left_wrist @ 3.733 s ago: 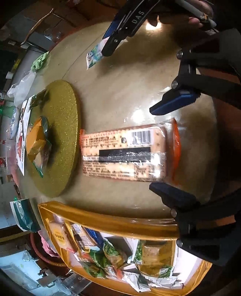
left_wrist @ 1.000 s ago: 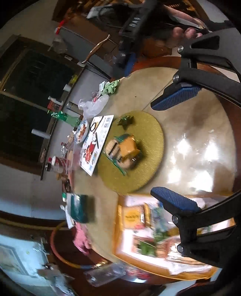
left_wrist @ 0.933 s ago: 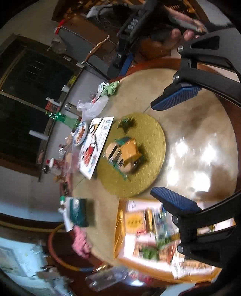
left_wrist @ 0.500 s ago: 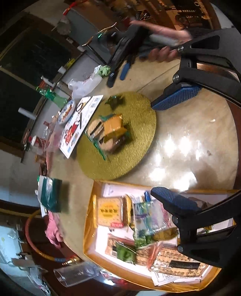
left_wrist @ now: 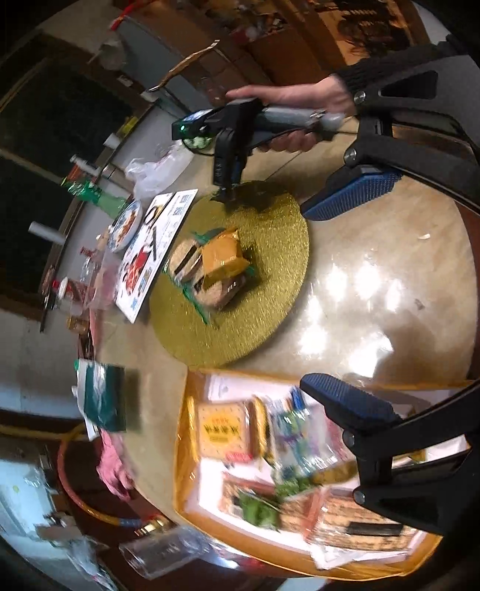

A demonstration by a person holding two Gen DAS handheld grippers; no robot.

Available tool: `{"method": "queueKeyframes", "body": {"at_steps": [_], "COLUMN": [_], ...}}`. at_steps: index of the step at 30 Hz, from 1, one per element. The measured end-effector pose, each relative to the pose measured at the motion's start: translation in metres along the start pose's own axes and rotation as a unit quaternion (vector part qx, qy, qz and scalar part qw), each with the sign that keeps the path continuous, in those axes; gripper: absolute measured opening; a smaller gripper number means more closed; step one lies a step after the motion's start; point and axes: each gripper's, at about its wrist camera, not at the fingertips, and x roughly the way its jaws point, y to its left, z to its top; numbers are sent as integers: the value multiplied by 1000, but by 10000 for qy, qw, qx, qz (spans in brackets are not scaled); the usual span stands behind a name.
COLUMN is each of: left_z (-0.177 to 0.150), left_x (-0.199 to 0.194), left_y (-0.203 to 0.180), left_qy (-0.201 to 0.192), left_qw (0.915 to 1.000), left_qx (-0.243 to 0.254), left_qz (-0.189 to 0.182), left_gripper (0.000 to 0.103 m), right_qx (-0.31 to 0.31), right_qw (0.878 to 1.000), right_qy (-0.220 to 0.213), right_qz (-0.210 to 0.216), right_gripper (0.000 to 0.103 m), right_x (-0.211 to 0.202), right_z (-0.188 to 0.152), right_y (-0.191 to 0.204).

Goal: Organize snacks
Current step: 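Grasp green garlic pea bag with right tool while left grasps orange pouch, then carry pea bag and orange pouch into the tray and open both tools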

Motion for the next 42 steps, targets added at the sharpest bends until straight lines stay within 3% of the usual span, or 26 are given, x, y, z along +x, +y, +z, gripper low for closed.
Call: {"method": "queueKeyframes", "body": {"at_steps": [5,9,13,15,19,20,23,29,33,38,40,42], "left_z": [22,49,72,80,76,72,62,35,-12,-83,-99,-103], "left_x": [43,84,124,146,197,199,188,140,95,41,27,8], "left_y": [-31,-65,-83,-90,-93,-91,-82,-72,-50,-18,-5,6], "left_qy": [362,486,611,503,1011,1019,850,543,612,462,444,296], "left_qw": [9978,9881,9798,9731,9488,9480,9596,9769,9879,9962,9973,9986], "left_qx": [522,1395,1828,2141,2708,2714,2459,1942,1341,728,476,271], "left_qz": [169,435,530,683,1277,1313,1073,712,473,90,329,330], "left_gripper": [85,85,85,85,83,72,59,55,55,55,54,54], "right_qx": [6,11,202,276,296,279,259,379,126,-299,-222,-192], "right_qw": [9996,9991,9976,9963,9956,9958,9957,9939,9961,9927,9916,9906], "right_qy": [74,-165,-286,-283,-283,-292,-352,-445,-464,-353,-377,-319], "right_qz": [287,381,596,766,845,827,813,935,738,1111,1215,1316], "right_gripper": [37,37,37,38,37,37,37,37,38,37,37,37], "right_x": [-22,-47,-62,-64,-64,-65,-66,-71,-72,-72,-71,-71], "right_z": [-53,-107,-132,-134,-134,-134,-140,-149,-155,-181,-190,-195], "right_y": [-6,-17,-34,-40,-40,-38,-39,-44,-33,-6,3,15]}}
